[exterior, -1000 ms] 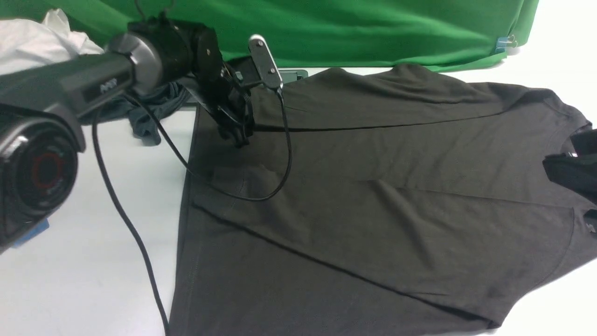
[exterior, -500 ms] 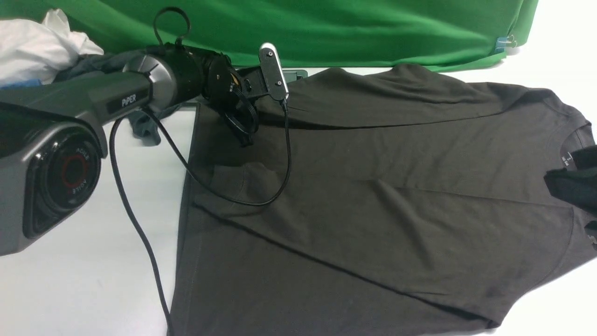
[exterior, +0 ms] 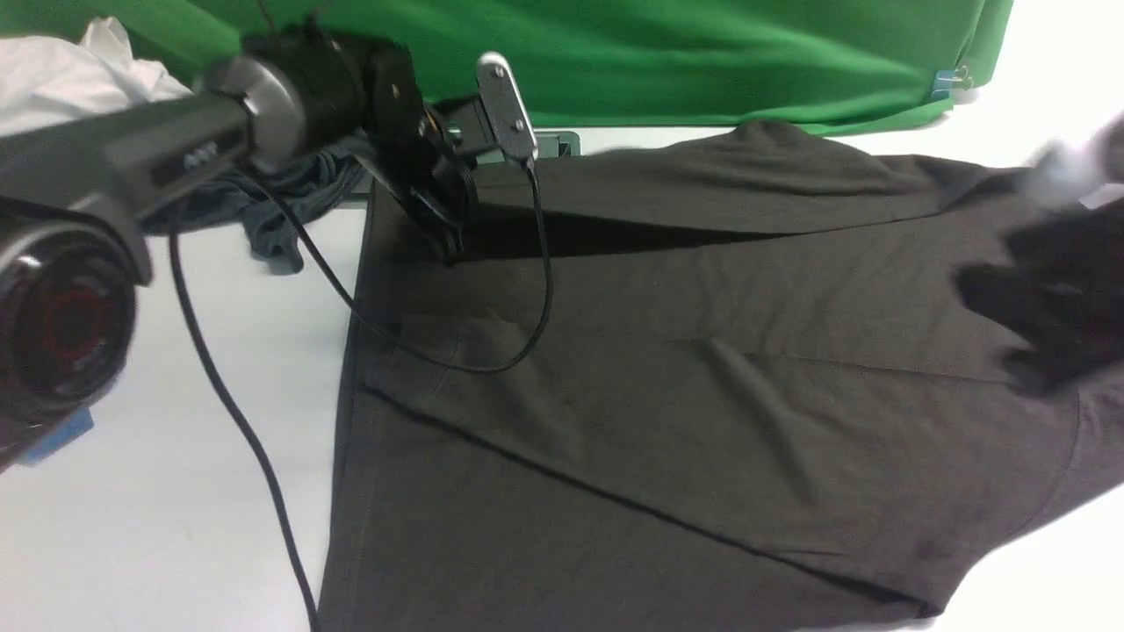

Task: Fold a long-sleeved shirt on a white desktop.
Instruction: 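Fold the left side of the dark shirt inward over its body with the left gripper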

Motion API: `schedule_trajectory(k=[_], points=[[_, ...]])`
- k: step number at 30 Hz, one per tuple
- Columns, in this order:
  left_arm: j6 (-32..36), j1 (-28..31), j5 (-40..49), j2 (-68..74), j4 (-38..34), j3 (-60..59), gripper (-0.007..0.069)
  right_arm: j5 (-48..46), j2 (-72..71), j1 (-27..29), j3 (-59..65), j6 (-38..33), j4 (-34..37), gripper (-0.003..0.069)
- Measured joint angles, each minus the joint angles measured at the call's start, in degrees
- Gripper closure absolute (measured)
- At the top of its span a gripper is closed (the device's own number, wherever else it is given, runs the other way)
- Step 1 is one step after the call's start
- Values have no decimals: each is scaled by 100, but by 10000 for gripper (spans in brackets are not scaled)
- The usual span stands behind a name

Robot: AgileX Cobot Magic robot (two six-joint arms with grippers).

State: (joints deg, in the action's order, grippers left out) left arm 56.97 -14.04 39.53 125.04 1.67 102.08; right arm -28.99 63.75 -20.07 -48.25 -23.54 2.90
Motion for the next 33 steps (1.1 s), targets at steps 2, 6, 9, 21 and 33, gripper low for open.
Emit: schedule_trajectory(k=[2,6,9,21,33], points=[[-7,-25,179,-122,5,11,583,565,529,0,0,-285,0,352],[-22,-138,429,-276,27,17,583,1789,1766,0,-12,-1030,0,244],[-22,-241,471,-360,123,17,583,2451,2610,0,-223,-1575,0,138],[-458,-356,865,-754,210,17,583,2805,4958,0,-1992,-2202,0,99],[-498,-356,1036,-1076,183,17,583,3862,5523,0,-2058,-2889,0,143]])
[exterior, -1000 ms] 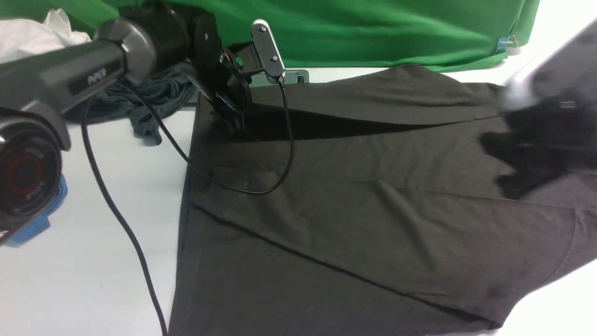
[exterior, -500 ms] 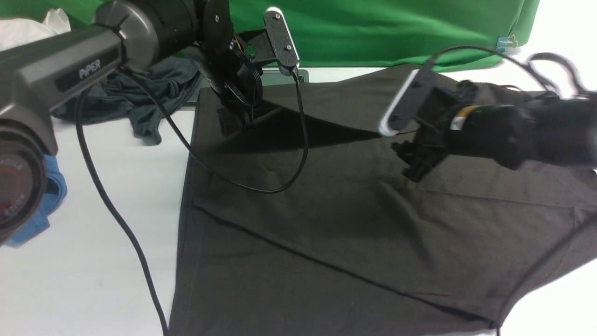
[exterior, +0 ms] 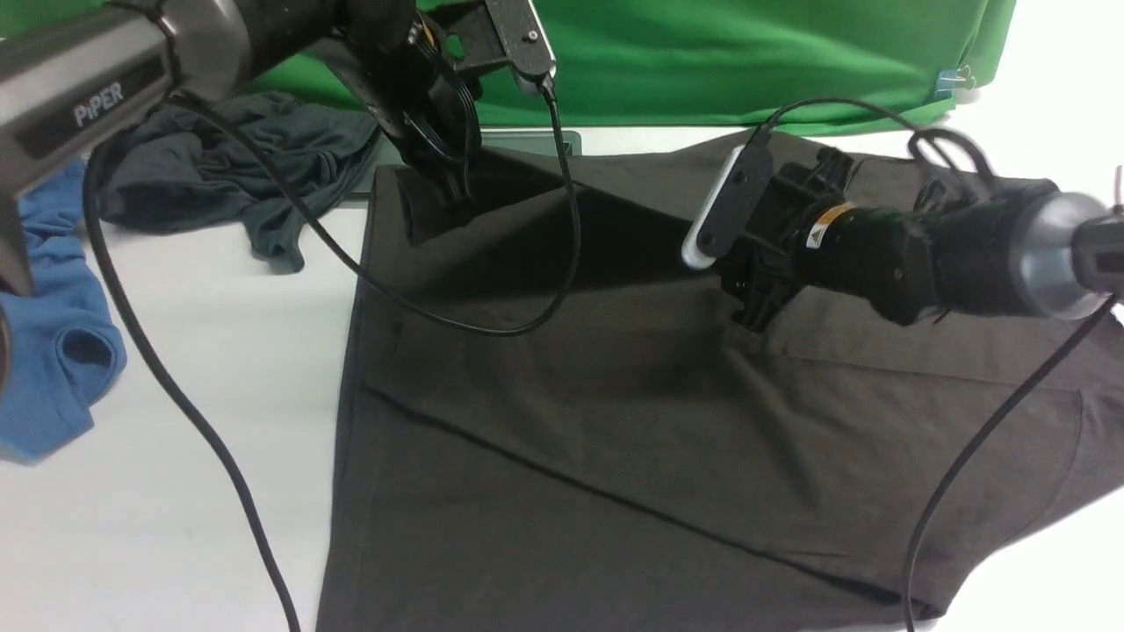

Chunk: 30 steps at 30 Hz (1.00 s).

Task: Fold a long-sleeved shirt on a white desktop.
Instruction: 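Fold the left side of the dark shirt inward over its body with the left gripper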

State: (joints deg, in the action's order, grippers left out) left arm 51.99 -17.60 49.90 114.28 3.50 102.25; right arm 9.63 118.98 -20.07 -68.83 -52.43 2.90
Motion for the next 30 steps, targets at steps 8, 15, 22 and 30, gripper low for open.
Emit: schedule_trajectory(k=[8,15,22,30], points=[[-56,0,361,-61,-112,4,583,777,338,0,0,-271,0,406],[-89,0,875,-138,-184,-91,583,295,209,0,0,-370,0,634],[-92,-57,754,-564,27,-971,583,-575,-156,0,0,-375,0,642],[-79,-307,-71,-899,396,-2341,583,-1706,-310,-19,0,-377,0,642]])
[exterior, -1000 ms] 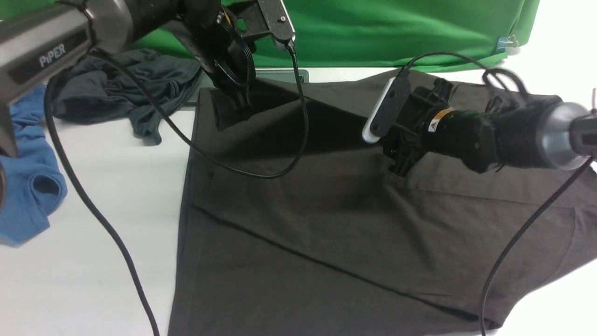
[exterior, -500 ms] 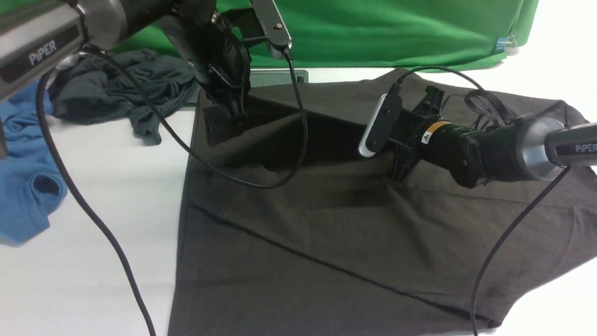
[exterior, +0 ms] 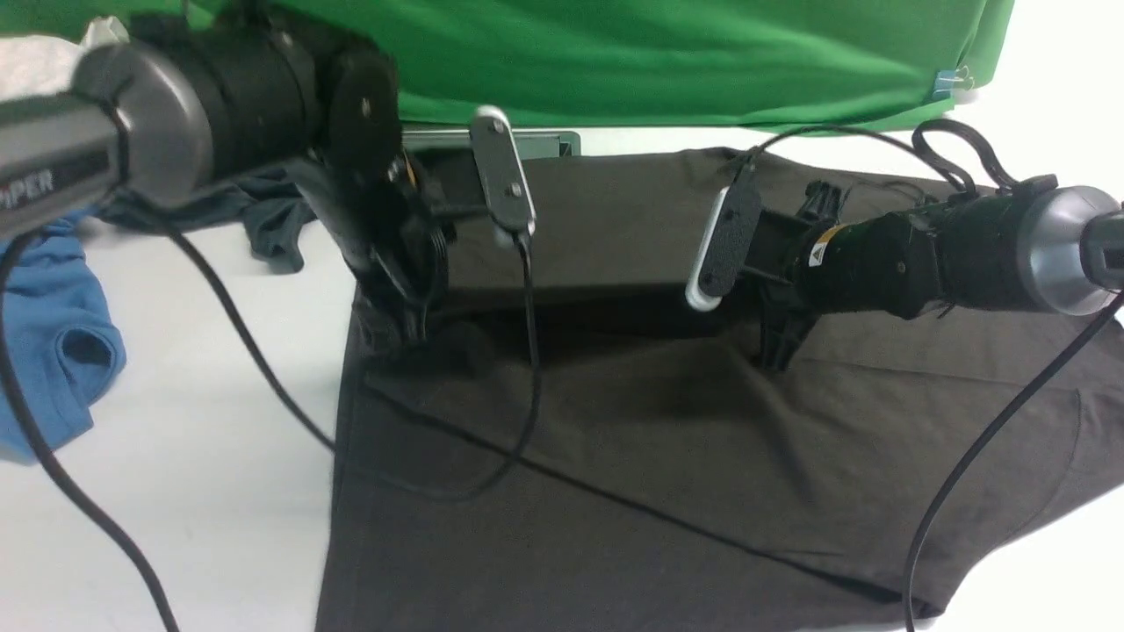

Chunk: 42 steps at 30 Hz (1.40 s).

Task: Fold a long-sleeved shirt on a white desktop.
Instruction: 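Fold the left side of the dark shirt inward over its body with the left gripper, then grasp the near edge of the shirt at its hem and shoulder corners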

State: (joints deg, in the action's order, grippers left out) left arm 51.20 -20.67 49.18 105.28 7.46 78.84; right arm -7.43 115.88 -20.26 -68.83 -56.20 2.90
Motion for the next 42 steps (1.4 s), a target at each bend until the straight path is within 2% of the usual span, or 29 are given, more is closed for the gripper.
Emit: schedule_trajectory(k=[4,7,8,10,11,12,13,14,17,19,21,22,24,26,28,31,34,37,42], points=[[-6,-55,-65,0,-5,-338,579,-278,0,0,0,17,0,615],[-12,-52,115,0,-194,-504,544,-514,-38,6,-8,120,0,450],[-17,-52,226,-5,-350,-510,501,-643,-97,6,-13,160,-5,368],[-24,-52,306,-33,-516,-522,439,-915,-219,6,-13,247,-5,251],[-24,-52,328,-55,-634,-523,400,-1035,-288,6,-13,326,-5,209],[-50,-52,375,-112,-792,-523,326,-1222,-421,6,-6,410,-5,165],[-65,-52,398,-123,-844,-523,316,-1253,-473,6,-7,430,-5,160],[-124,-52,488,-215,-977,-523,238,-1442,-660,6,1,525,-11,143],[-201,-52,785,-495,-1270,-542,128,-1907,-1261,6,2,1029,-15,162],[-212,-73,940,-749,-1397,-669,113,-2287,-1618,6,2,1490,-15,213],[-225,-179,996,-1132,-1375,-1047,145,-2910,-2151,6,60,2009,-15,305],[-225,-179,996,-1169,-1375,-1094,151,-2910,-2151,6,74,2050,-15,314],[-213,-306,980,-1592,-1389,-1674,222,-3374,-2711,6,307,2480,-15,413],[-52,-371,840,-1963,-1515,-2265,291,-3598,-3212,6,617,2816,-9,452],[207,-380,522,-2308,-1678,-2903,342,-3769,-3729,6,976,3182,-4,459],[546,-380,77,-2527,-1793,-3537,351,-3882,-4388,6,1382,3529,-4,459],[952,-380,-293,-2535,-1812,-4019,307,-3905,-4892,6,1733,3656,2,458],[1336,-380,-687,-2500,-1823,-4325,228,-3845,-5314,6,2060,3693,2,455],[1584,-380,-851,-2290,-1787,-4401,152,-3872,-5534,6,2195,3747,2,441]])
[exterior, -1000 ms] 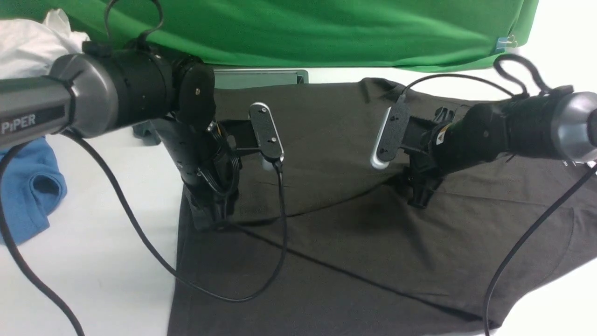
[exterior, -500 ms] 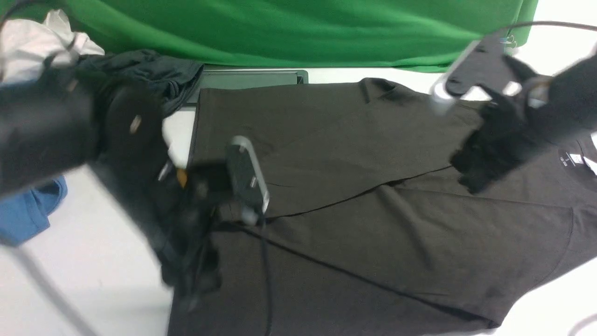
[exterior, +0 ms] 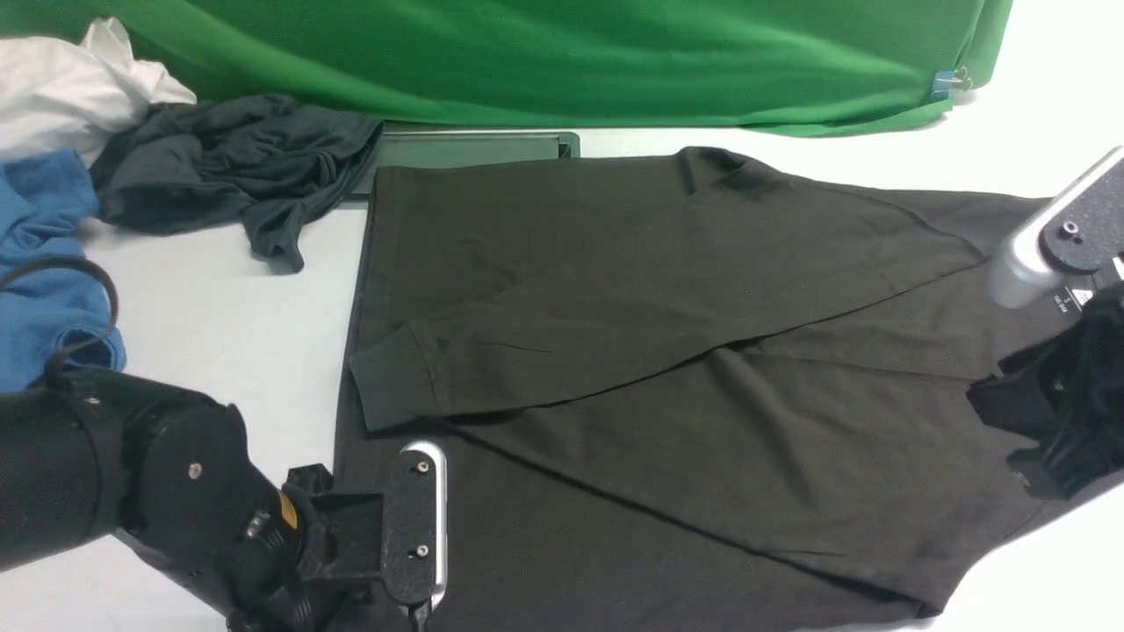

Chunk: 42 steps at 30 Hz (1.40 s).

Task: Fold a long-sleeved shirt on a white desktop.
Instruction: 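Grasp the near edge of the shirt at its hem and shoulder corners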

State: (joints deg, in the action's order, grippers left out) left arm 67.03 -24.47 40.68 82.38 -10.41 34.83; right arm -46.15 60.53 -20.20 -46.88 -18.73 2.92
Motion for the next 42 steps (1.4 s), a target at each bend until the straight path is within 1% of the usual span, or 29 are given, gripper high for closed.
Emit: schedule_trajectory(k=[5,8,10,12,14,15,18,20,21,23,24,25,26,27,28,30,33,36,38,39,42], points=[[450,0,-1,190,-102,-24,145,-12,0,0,0,10,0,436],[485,0,-158,289,30,-24,154,-17,0,0,0,10,0,431],[493,-5,-223,356,167,-12,177,-23,0,0,0,10,0,428],[508,-11,-243,484,359,35,224,-27,0,0,0,10,0,428],[397,-24,-237,598,522,101,298,-56,0,0,0,10,0,424],[381,-30,-237,595,537,108,298,-56,0,0,0,10,0,424],[51,-54,-314,620,785,151,459,-67,0,0,0,10,0,421],[-211,-54,-369,595,934,164,550,-67,0,0,0,10,0,421],[-301,-54,-369,569,965,184,563,-67,0,0,0,10,0,421],[-680,-54,-324,476,1041,228,571,-67,0,0,0,10,0,421],[-720,-54,-304,467,1041,228,571,-67,0,0,0,10,0,421],[-1006,-48,-93,331,1041,265,571,-67,0,0,0,15,0,421],[-1095,-48,-66,306,1041,278,571,-67,0,0,0,15,0,421],[-1332,-45,81,164,1041,318,571,-79,0,0,0,25,0,419],[-1765,-40,335,-184,982,373,571,-118,0,0,0,25,22,419],[-2138,-42,630,-475,952,393,571,-180,0,0,0,25,142,419],[-2433,-42,1132,-925,932,399,571,-372,-9,-101,0,-40,378,419],[-2541,-42,1484,-1400,932,399,571,-584,-14,-478,0,-221,405,405],[-2543,-42,1529,-1711,932,399,571,-728,-14,-812,0,-563,269,341],[-2543,-42,1529,-1711,932,399,571,-736,-14,-842,0,-603,250,334],[-2543,-42,1441,-2024,932,399,571,-667,55,-1204,172,-1517,-247,185]])
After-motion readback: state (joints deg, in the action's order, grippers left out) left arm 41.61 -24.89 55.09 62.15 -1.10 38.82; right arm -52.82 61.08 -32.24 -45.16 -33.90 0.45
